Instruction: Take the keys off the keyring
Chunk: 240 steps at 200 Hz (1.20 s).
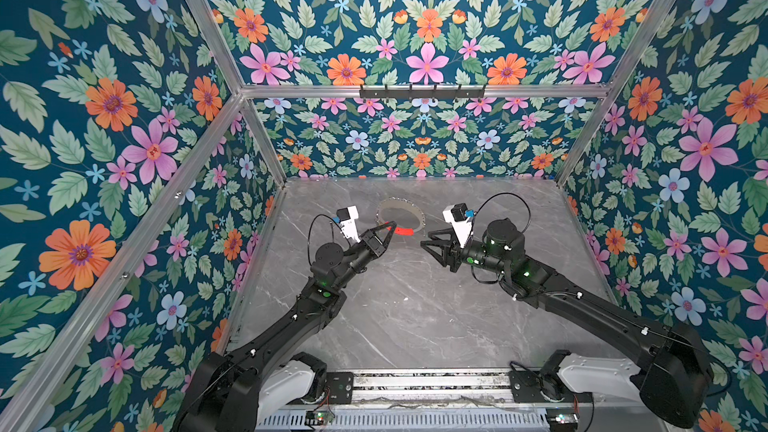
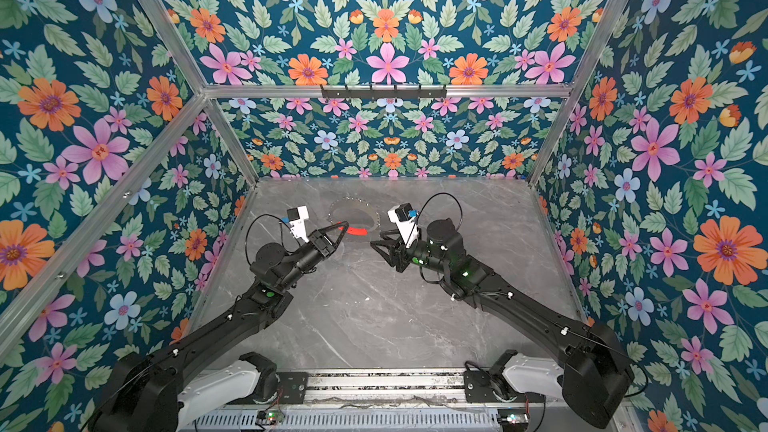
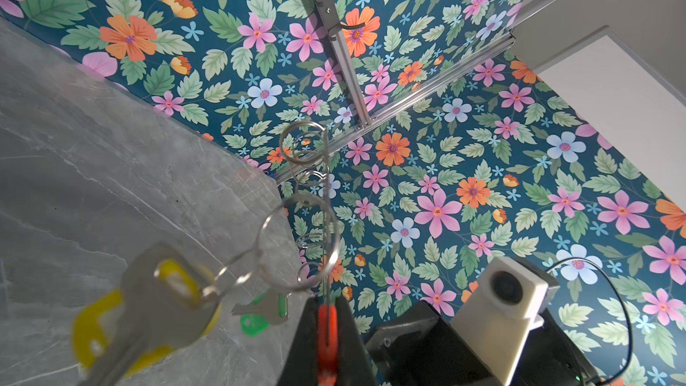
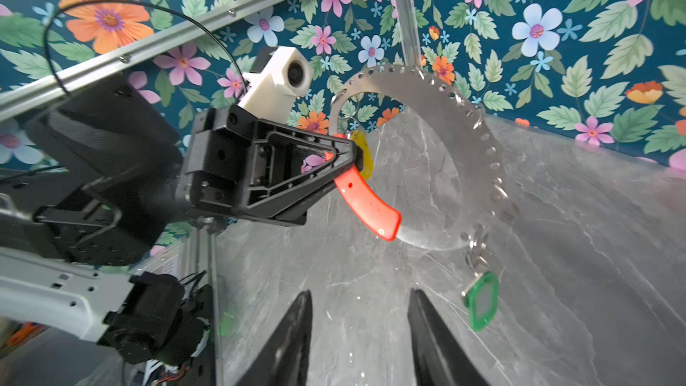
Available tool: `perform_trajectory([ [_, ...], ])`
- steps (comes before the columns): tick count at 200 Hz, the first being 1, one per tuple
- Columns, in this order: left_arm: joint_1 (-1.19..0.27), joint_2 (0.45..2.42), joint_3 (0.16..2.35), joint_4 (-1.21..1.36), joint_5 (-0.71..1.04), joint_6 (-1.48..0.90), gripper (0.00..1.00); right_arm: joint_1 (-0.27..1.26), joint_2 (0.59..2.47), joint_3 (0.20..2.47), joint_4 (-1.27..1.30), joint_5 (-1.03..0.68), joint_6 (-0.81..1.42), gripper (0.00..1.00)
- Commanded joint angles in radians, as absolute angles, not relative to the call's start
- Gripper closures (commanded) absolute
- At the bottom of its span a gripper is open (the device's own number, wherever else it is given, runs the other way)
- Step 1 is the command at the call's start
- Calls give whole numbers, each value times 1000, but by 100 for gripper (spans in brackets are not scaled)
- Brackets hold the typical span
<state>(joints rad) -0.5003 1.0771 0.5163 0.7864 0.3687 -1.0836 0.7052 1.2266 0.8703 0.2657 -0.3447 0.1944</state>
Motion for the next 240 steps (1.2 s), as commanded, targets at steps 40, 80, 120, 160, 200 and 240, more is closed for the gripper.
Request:
perform_trajectory([
  [40, -517, 1078, 540, 793, 371, -1051, 100, 688, 1249, 873, 246, -239, 136, 55],
  [80, -521, 1078, 549, 785, 377, -1048, 100, 686, 1265, 877, 231, -213, 93, 71],
  [120, -528, 1079, 552, 785, 381, -1047, 100, 686, 1284, 891, 224, -199, 62, 72],
  [160, -535, 1080, 554, 785, 385, -1045, 100, 677, 1296, 906, 222, -170, 45, 75],
  [200, -538, 1080, 555, 785, 388, -1042, 100, 657, 1301, 912, 219, -175, 42, 74],
  [240, -540, 1078, 555, 785, 391, -1042, 100, 648, 1309, 919, 224, -197, 40, 76],
])
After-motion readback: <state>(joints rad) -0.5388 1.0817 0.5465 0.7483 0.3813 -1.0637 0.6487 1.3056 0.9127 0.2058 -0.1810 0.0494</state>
